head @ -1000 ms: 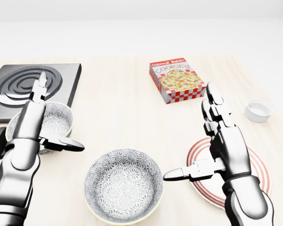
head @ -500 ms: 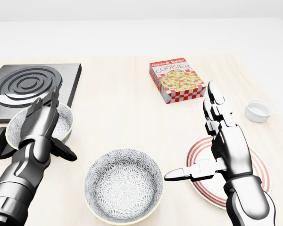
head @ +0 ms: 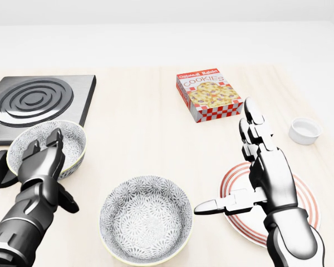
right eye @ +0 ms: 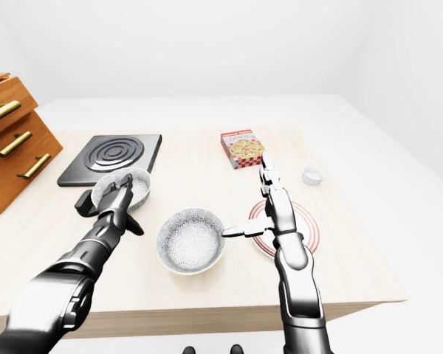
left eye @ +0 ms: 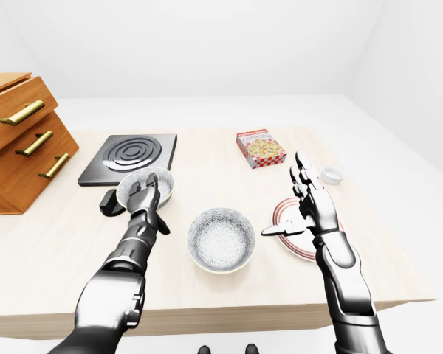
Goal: Pick the akita bowl from table center and place it on the plate.
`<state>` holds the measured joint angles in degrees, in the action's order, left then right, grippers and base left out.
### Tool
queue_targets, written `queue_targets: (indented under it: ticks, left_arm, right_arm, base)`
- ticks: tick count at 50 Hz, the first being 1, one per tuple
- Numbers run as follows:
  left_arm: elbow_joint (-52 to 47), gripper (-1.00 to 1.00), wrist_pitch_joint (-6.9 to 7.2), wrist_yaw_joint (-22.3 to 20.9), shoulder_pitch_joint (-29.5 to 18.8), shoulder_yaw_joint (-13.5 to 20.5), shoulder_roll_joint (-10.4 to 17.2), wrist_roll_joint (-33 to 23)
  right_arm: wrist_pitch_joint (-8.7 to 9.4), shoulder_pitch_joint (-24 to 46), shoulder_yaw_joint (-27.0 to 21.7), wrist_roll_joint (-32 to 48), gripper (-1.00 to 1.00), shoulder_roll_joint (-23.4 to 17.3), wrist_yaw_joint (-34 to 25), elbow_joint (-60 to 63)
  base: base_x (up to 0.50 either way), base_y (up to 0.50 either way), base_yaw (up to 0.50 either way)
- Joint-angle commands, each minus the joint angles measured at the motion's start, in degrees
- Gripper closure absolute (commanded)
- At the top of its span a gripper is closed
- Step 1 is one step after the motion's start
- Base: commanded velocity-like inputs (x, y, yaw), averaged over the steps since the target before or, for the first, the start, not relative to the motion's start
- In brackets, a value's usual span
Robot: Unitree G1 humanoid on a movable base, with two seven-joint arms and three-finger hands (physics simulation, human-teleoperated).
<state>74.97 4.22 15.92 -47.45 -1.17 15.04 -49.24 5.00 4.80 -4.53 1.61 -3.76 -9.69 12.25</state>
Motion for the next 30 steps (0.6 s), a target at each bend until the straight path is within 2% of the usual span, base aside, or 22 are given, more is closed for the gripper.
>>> queue_targets:
  ticks: [1,9,11,12,13,14,15,16,18,30]
  left_arm:
    - [1.1,-1.0,0.78,-1.6,-0.4,-0.1,-0.2,-1.2]
    - [1.0,-0.96,0.78,-3.9,-0.4,-1.0,-0.3,-2.9]
    - [0.8,-0.42,0.78,-4.5,-0.7,-0.9,-0.3,-3.0]
    - [0.8,0.18,0.78,-4.9,-0.8,-0.9,-0.4,-3.0]
    - [0.7,0.18,0.78,-4.9,-0.8,-0.9,-0.4,-3.0]
    - [0.8,0.64,0.78,-5.0,-0.9,-0.9,-0.4,-3.0]
    - [0.8,0.74,0.78,-5.1,-0.9,-0.9,-0.4,-3.1]
    - [0.8,0.93,0.78,-5.2,-0.9,-0.8,-0.4,-3.1]
    - [0.9,1.0,0.78,-5.3,-0.9,-0.8,-0.4,-3.1]
    - [0.8,1.0,0.78,-6.0,-0.8,-0.7,-0.6,-2.8]
  right_arm:
    - [0.0,-0.1,-0.1,0.1,-1.0,-0.1,-0.2,-0.1]
    - [0.0,0.2,0.0,0.1,-1.0,0.0,-0.1,-0.8]
    - [0.0,0.1,-0.1,0.0,-1.0,0.0,-0.1,-0.8]
    - [0.0,0.3,-0.1,0.1,-1.0,0.0,0.0,-1.0]
    - [0.0,0.3,-0.1,0.1,-1.0,0.0,0.0,-1.0]
    - [0.0,0.4,0.1,0.2,-1.0,0.1,0.1,-1.1]
    - [0.0,0.5,0.2,0.2,-1.0,0.1,0.1,-1.2]
    - [0.0,0.4,0.2,0.2,-1.0,0.1,0.1,-1.3]
    - [0.0,0.5,0.2,0.2,-1.0,0.1,0.2,-1.3]
    - [0.0,-0.3,0.1,0.0,-1.0,0.0,-0.2,-0.7]
  base:
    - [0.0,0.0,0.0]
    - [0.0,0.0,0.0]
    - [0.0,0.0,0.0]
    - [0.0,0.0,0.0]
    - [0.0,0.0,0.0]
    - [0.0,0.0,0.0]
    - [0.0,0.0,0.0]
    - [0.0,0.0,0.0]
    - [0.0,0.0,0.0]
    - [0.0,0.0,0.0]
